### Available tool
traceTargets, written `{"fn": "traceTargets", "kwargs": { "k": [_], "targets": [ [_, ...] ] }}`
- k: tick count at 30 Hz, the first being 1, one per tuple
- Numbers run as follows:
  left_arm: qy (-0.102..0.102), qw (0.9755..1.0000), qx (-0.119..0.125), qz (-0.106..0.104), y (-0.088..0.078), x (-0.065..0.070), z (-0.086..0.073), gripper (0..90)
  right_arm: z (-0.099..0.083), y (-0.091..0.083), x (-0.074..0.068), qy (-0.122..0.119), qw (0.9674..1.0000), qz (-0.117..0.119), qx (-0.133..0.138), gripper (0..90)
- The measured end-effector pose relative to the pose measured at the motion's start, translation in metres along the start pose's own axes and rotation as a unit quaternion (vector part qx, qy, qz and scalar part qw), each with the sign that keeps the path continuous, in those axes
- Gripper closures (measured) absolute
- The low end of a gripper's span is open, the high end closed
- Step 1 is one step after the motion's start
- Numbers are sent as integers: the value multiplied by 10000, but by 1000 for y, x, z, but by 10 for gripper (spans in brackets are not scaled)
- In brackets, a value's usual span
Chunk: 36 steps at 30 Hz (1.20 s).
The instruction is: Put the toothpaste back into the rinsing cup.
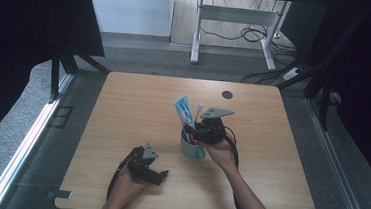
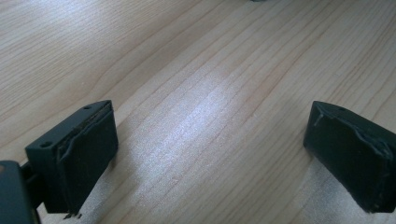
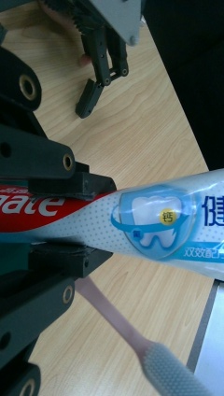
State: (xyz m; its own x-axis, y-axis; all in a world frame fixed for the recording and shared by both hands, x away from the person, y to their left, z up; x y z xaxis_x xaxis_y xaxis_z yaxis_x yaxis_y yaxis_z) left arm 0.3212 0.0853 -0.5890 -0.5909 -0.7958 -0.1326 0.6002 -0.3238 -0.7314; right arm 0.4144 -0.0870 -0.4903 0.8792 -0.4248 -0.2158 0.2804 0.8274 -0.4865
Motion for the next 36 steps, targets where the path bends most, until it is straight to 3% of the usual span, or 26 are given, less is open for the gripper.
{"fn": "traceTargets", "kwargs": {
  "k": [7,20,36],
  "targets": [
    [-11,10000,0,-3,0,0,0,28,-10,2,1,-38,9998,-22,-211,683],
    [-16,10000,-3,-1,0,0,0,28,-9,1,1,100,9997,47,-199,631],
    [-7,10000,-2,-1,0,0,0,28,-6,-1,0,85,9997,56,-210,559]
  ]
}}
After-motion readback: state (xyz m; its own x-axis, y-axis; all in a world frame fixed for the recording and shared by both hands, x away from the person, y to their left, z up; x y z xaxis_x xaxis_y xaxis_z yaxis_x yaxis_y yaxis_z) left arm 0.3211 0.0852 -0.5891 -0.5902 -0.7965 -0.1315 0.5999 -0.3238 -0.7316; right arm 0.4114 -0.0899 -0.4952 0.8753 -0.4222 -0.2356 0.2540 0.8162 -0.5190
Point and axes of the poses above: each handheld gripper's, and its own axes: y roughly forward along the jaws, z roughly out of its top, x roughly to its right, the point moved 6 cm from there along y, roughly forward along the jaws, and after that the axes turned 12 degrees about z, right-handed, at the moved point
